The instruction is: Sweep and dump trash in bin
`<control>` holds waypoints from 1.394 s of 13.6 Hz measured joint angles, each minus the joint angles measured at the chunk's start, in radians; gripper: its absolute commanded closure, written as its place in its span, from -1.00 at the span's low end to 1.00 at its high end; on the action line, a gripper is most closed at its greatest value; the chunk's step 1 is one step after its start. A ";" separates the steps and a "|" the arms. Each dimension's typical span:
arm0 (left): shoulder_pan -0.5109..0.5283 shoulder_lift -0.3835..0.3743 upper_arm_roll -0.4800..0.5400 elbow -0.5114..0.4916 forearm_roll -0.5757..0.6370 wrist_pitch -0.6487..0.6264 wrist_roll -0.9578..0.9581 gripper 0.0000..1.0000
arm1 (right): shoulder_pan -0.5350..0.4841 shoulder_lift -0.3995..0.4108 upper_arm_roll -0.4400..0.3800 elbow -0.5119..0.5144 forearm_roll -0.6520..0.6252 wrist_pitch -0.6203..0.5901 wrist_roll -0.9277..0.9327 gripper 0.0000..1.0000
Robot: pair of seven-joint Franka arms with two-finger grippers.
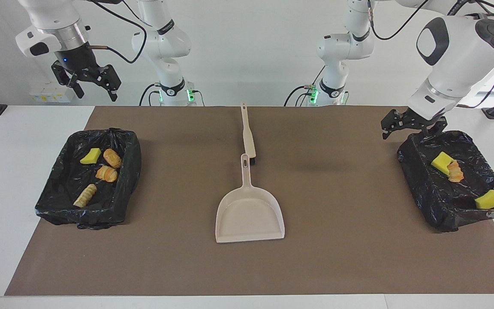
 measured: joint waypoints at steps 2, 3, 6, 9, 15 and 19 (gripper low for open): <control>0.000 -0.035 0.003 -0.004 0.014 -0.022 0.000 -1.00 | 0.000 0.000 0.000 0.000 0.000 0.000 0.000 -1.00; 0.001 -0.044 0.005 -0.007 0.015 -0.037 0.000 -1.00 | 0.000 0.000 0.000 0.000 0.000 0.000 0.000 -1.00; 0.004 -0.048 0.006 -0.013 0.015 -0.050 0.000 -1.00 | 0.000 0.000 0.000 0.000 0.000 0.000 0.000 -1.00; 0.005 -0.048 0.006 -0.019 0.015 -0.057 0.000 -1.00 | 0.000 0.000 0.000 0.000 0.000 0.000 0.000 -1.00; 0.005 -0.050 0.006 -0.018 -0.015 -0.029 -0.016 -1.00 | 0.000 0.000 0.000 0.000 0.000 0.000 0.000 -1.00; 0.005 -0.064 0.003 -0.010 -0.016 -0.032 -0.016 -1.00 | 0.000 0.000 0.000 0.000 0.000 0.000 0.000 -1.00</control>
